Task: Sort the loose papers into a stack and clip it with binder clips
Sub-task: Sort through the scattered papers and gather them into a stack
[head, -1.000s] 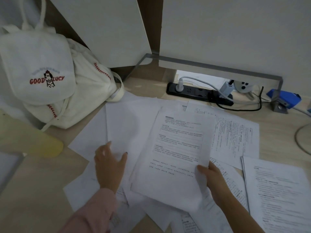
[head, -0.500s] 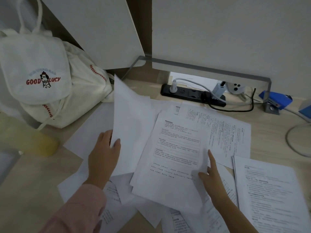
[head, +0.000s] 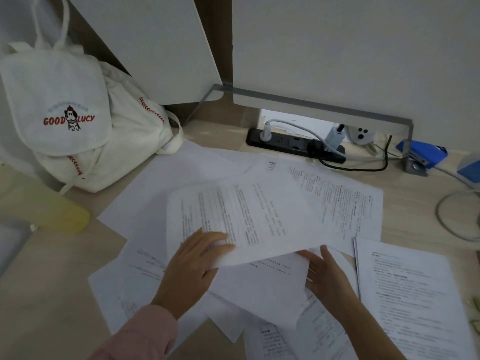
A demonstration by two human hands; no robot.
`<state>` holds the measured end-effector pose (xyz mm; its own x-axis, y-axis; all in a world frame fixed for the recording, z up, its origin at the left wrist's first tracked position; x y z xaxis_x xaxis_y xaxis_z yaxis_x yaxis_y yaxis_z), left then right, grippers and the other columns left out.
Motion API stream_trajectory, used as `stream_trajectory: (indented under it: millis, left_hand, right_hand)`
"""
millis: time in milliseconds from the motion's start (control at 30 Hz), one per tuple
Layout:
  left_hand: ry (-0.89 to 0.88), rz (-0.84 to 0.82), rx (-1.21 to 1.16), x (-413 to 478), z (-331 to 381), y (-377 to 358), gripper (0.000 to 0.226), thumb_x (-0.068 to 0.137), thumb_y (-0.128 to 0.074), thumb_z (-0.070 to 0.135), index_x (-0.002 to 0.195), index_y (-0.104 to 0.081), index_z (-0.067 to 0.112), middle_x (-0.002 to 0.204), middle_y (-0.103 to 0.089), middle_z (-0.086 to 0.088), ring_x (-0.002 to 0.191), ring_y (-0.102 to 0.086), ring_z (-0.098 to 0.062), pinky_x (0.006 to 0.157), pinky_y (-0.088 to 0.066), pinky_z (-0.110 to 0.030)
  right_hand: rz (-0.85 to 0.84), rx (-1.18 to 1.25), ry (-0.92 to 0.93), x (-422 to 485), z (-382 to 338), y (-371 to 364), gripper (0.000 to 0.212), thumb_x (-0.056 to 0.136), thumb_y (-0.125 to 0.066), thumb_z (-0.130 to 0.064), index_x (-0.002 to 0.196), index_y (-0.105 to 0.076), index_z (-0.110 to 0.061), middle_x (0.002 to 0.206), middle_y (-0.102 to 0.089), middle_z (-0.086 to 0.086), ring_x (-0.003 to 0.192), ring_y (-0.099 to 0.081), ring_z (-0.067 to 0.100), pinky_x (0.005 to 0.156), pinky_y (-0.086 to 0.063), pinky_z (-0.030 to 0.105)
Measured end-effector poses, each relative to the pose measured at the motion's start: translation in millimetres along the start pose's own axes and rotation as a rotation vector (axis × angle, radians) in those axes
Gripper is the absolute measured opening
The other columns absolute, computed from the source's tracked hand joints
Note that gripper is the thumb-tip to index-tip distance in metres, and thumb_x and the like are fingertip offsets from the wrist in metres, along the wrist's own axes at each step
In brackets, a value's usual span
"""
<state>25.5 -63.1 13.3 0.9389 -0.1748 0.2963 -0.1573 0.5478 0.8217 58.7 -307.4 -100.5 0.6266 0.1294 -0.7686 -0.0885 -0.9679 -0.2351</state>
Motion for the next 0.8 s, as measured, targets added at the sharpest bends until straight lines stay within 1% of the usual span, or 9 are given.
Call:
stream_trajectory:
  millis: [133,267,333,433,533,633,700,767,800]
  left_hand:
    - [0.087,-0.217,-0.057,-21.3,-15.1,-38.2,0.032,0.083,-0.046,0.018,0.108,-0.064,0.025,0.115,-0.066,0.005,0.115,-0.049,-0.003,0.115,-0.018,-0.022]
    - [0.092,-0.342,-0.047,-31.3,-11.8,-56.8,0.035,0.078,-0.045,0.019,0.109,-0.061,0.027,0.114,-0.066,0.009,0.114,-0.047,0.0,0.116,-0.009,-0.016]
    - [0.141,-0.262,0.03,-32.2,-21.3,-49.7,0.043,0.074,-0.048,0.022,0.117,-0.053,0.027,0.121,-0.063,0.005,0.12,-0.042,-0.006,0.117,-0.009,-0.022]
    - [0.417,0.003,0.104,-35.2,-48.3,-14.1,0.066,0.07,-0.071,0.016,0.13,-0.043,0.02,0.137,-0.047,-0.009,0.128,-0.03,-0.02,0.114,-0.024,-0.04]
    - [0.8,0.211,-0.256,-42.8,-71.5,9.0,0.081,0.07,-0.077,0.009,0.138,-0.033,0.014,0.139,-0.029,-0.003,0.129,-0.027,-0.019,0.104,-0.032,-0.037]
    - [0.97,0.301,-0.738,-45.8,-87.3,-2.5,0.078,0.071,-0.078,0.019,0.135,-0.037,0.007,0.136,-0.04,-0.006,0.124,-0.045,-0.023,0.101,-0.043,-0.037]
    - [0.951,0.168,-0.924,-39.8,-75.6,-19.5,0.056,0.076,-0.074,0.019,0.125,-0.05,0.009,0.121,-0.06,-0.004,0.112,-0.059,-0.014,0.089,-0.052,-0.022]
    - [0.907,-0.065,-1.001,-31.9,-47.4,-44.5,0.04,0.082,-0.066,0.008,0.118,-0.055,0.02,0.112,-0.063,0.01,0.095,-0.061,0.008,0.075,-0.047,-0.004]
    - [0.882,-0.166,-1.0,-29.7,-35.9,-58.3,0.04,0.081,-0.065,0.011,0.117,-0.055,0.024,0.116,-0.062,0.01,0.093,-0.06,0.009,0.075,-0.045,-0.003]
  right_hand:
    - [0.013,0.012,-0.009,-2.3,2.8,2.3,0.055,0.092,-0.032,-0.054,0.115,-0.059,-0.012,0.114,-0.066,0.008,0.109,-0.058,0.026,0.086,-0.047,0.037]
    - [0.072,-0.038,0.039,-5.0,0.1,2.9,0.02,0.091,-0.052,-0.022,0.101,-0.063,-0.009,0.094,-0.071,0.006,0.092,-0.064,0.024,0.082,-0.05,0.035]
    - [0.088,-0.051,0.038,-5.2,3.0,3.3,0.015,0.09,-0.054,-0.014,0.098,-0.065,-0.006,0.087,-0.073,0.006,0.087,-0.065,0.025,0.076,-0.051,0.033]
    - [0.086,-0.031,0.031,-5.3,8.6,2.7,0.013,0.088,-0.056,-0.011,0.094,-0.066,-0.006,0.085,-0.074,0.006,0.088,-0.065,0.025,0.076,-0.05,0.032]
    - [0.081,-0.052,0.04,-5.8,11.1,1.5,0.013,0.088,-0.056,-0.011,0.091,-0.068,-0.005,0.087,-0.073,0.009,0.089,-0.065,0.026,0.082,-0.05,0.034]
    - [0.094,-0.064,0.064,-6.5,10.3,0.7,0.013,0.088,-0.056,-0.011,0.089,-0.067,-0.006,0.081,-0.075,0.005,0.085,-0.066,0.024,0.083,-0.05,0.035]
    - [0.109,-0.074,0.067,-6.0,10.8,1.5,0.012,0.087,-0.057,-0.012,0.089,-0.067,-0.005,0.084,-0.074,0.008,0.086,-0.065,0.026,0.084,-0.051,0.037]
    - [0.111,-0.092,0.058,-5.7,12.3,1.0,0.013,0.087,-0.059,-0.013,0.09,-0.067,-0.003,0.093,-0.071,0.013,0.089,-0.065,0.029,0.083,-0.052,0.035]
    - [0.109,-0.098,0.057,-6.2,12.5,0.1,0.014,0.087,-0.059,-0.013,0.092,-0.067,-0.002,0.095,-0.071,0.015,0.089,-0.065,0.029,0.08,-0.052,0.034]
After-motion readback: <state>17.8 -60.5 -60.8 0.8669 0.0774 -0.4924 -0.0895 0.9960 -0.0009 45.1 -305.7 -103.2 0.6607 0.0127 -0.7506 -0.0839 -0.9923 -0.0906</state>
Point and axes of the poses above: each hand's wrist, its own x-axis towards the middle knuckle, its own y-axis out of the back of the hand, z = x × y, the point moved 9 cm from there along x, towards the middle knuckle
